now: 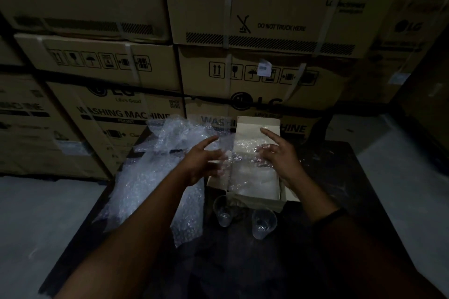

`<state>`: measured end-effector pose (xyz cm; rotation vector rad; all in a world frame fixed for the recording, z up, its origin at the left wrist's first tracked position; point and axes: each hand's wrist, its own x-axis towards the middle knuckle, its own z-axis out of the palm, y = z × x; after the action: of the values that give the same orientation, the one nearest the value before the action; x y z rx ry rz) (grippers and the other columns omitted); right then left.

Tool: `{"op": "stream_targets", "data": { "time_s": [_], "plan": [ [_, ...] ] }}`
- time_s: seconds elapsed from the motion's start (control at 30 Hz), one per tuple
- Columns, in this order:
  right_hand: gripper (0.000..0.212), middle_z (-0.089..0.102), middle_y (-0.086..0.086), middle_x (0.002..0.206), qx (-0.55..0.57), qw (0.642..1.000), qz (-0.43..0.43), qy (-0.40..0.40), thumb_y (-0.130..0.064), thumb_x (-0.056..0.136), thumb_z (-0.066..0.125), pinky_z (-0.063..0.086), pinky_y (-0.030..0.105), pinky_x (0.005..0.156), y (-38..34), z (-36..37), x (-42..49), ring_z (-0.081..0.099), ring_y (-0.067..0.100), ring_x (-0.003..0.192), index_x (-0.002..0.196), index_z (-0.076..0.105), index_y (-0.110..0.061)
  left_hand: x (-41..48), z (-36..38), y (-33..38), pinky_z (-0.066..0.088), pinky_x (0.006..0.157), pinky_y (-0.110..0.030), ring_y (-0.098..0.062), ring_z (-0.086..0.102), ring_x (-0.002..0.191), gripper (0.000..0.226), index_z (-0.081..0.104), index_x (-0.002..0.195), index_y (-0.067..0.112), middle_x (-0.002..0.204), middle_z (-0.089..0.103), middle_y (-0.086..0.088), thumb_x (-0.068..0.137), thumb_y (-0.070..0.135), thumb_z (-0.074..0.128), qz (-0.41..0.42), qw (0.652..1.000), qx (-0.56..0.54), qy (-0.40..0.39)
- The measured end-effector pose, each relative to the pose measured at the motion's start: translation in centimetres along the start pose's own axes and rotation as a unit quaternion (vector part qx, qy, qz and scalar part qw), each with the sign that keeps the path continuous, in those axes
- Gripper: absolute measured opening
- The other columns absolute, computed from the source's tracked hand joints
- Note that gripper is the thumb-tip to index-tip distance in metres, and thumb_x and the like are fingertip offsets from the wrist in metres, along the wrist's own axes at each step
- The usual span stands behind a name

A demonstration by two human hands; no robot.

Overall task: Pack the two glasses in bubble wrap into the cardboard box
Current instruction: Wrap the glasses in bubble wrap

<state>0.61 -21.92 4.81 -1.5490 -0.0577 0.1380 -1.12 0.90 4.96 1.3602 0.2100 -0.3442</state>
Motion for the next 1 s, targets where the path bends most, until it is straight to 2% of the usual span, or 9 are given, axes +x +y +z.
{"op": "stream_targets", "data": {
  "time_s": [0.13, 0.27, 0.37, 0.5, 0.6, 0.67, 0.77, 0.87, 1.0],
  "plan": [
    [0.059, 0.068, 0.014, 0.086, -0.002, 1.000, -0.005, 0.009, 0.013, 0.086, 0.054, 0.058, 0.029, 0.069, 0.3, 0.1, 0.1, 0.068, 0.016, 0.084, 0.127, 0.056, -0.031, 0.1, 0.9, 0.1, 0.057, 0.067, -0.027, -0.026, 0.063, 0.077, 0.055, 0.054, 0.130, 0.002, 0.077, 0.067, -0.009, 0.080, -0.017, 0.061, 0.084, 0.993, 0.069, 0.044],
    [0.038, 0.070, 0.013, 0.099, -0.017, 0.997, -0.021, 0.077, 0.008, 0.087, 0.056, 0.059, 0.033, 0.076, 0.8, 0.2, 0.3, 0.068, 0.018, 0.090, 0.114, 0.065, -0.016, 0.0, 1.7, 0.3, 0.053, 0.058, -0.014, -0.017, 0.063, 0.082, 0.045, 0.060, 0.121, -0.005, 0.107, 0.065, -0.016, 0.078, -0.017, 0.064, 0.115, 0.982, 0.120, 0.095],
    [0.034, 0.068, 0.010, 0.103, -0.020, 0.998, -0.002, 0.062, 0.002, 0.086, 0.064, 0.058, 0.030, 0.080, 0.9, 0.0, 0.3, 0.067, 0.015, 0.087, 0.118, 0.063, -0.007, 0.5, 1.7, 0.0, 0.053, 0.070, -0.022, -0.018, 0.063, 0.089, 0.035, 0.065, 0.115, -0.001, 0.106, 0.068, -0.014, 0.081, -0.009, 0.065, 0.146, 0.963, 0.183, 0.133],
    [0.043, 0.064, 0.008, 0.096, -0.070, 0.997, 0.016, -0.006, 0.007, 0.075, 0.073, 0.054, 0.015, 0.065, 0.7, -0.4, 0.2, 0.064, 0.013, 0.080, 0.115, 0.062, -0.004, 0.9, 1.3, -0.4, 0.050, 0.083, -0.033, -0.012, 0.059, 0.087, 0.010, 0.073, 0.093, 0.004, 0.093, 0.063, -0.002, 0.086, 0.005, 0.066, 0.218, 0.927, 0.265, 0.153],
    [0.020, 0.065, 0.010, 0.082, -0.150, 0.989, -0.018, 0.001, 0.004, 0.078, 0.072, 0.050, 0.014, 0.059, 0.8, -0.4, 0.3, 0.062, 0.012, 0.069, 0.096, 0.068, -0.003, 0.9, 1.1, -0.5, 0.046, 0.090, -0.037, -0.015, 0.057, 0.097, 0.007, 0.070, 0.089, 0.009, 0.099, 0.063, -0.003, 0.088, 0.008, 0.064, 0.209, 0.935, 0.245, 0.146],
    [0.004, 0.063, 0.000, 0.074, -0.189, 0.981, -0.041, 0.005, -0.002, 0.084, 0.068, 0.046, 0.008, 0.058, 0.8, -0.4, 0.3, 0.058, -0.003, 0.063, 0.087, 0.067, 0.000, 0.9, 1.1, -0.5, 0.051, 0.085, -0.041, -0.021, 0.063, 0.086, 0.010, 0.069, 0.085, 0.008, 0.090, 0.068, -0.012, 0.091, 0.006, 0.060, 0.197, 0.948, 0.213, 0.129],
    [0.014, 0.059, -0.002, 0.078, -0.136, 0.990, -0.018, 0.017, -0.008, 0.091, 0.060, 0.044, 0.009, 0.062, 0.8, -0.3, 0.4, 0.056, 0.003, 0.070, 0.090, 0.061, 0.006, 0.6, 1.4, -0.5, 0.052, 0.070, -0.038, -0.020, 0.060, 0.069, 0.013, 0.066, 0.086, 0.001, 0.076, 0.065, -0.009, 0.093, 0.009, 0.058, 0.188, 0.958, 0.181, 0.119],
    [0.010, 0.062, 0.005, 0.088, -0.006, 0.999, 0.041, 0.002, -0.016, 0.092, 0.060, 0.048, 0.028, 0.072, 0.7, 0.1, 0.1, 0.057, 0.018, 0.080, 0.096, 0.058, -0.007, 0.6, 1.7, -0.7, 0.049, 0.064, -0.032, -0.015, 0.057, 0.063, 0.012, 0.067, 0.087, 0.005, 0.070, 0.063, -0.002, 0.093, 0.012, 0.060, 0.195, 0.955, 0.174, 0.142],
    [0.040, 0.067, 0.011, 0.094, -0.015, 0.999, 0.029, -0.031, 0.001, 0.077, 0.074, 0.057, 0.037, 0.072, 0.6, 0.4, -0.5, 0.066, 0.021, 0.082, 0.110, 0.055, -0.011, 0.2, 2.0, -0.5, 0.051, 0.063, -0.033, -0.016, 0.059, 0.064, 0.009, 0.066, 0.089, 0.008, 0.074, 0.065, -0.005, 0.093, 0.011, 0.059, 0.186, 0.962, 0.142, 0.141]
  ]
}}
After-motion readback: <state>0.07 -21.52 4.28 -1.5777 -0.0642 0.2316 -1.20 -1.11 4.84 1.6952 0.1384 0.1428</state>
